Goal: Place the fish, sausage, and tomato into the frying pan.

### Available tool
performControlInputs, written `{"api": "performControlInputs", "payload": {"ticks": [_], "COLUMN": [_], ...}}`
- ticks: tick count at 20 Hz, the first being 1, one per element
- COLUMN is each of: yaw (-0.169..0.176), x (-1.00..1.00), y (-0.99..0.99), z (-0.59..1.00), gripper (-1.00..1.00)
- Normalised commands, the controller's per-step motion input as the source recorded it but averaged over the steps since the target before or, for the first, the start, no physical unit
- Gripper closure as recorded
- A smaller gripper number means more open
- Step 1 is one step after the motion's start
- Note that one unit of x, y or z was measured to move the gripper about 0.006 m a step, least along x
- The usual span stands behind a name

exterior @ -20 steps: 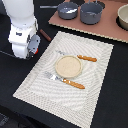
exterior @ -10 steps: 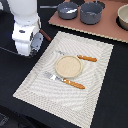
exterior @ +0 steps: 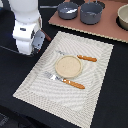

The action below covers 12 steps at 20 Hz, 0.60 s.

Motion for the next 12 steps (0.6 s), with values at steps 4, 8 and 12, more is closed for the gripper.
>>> {"api": "performControlInputs", "payload": {"ticks": [4,8,12], "yaw": [-0.020,-0.004,0.000], "x": [0.18,0.29,0.25], "y": [0.78,0.97,1.00], "z": [1.00,1.00,0.89], "gripper": [1.00,1.00,1.00]}}
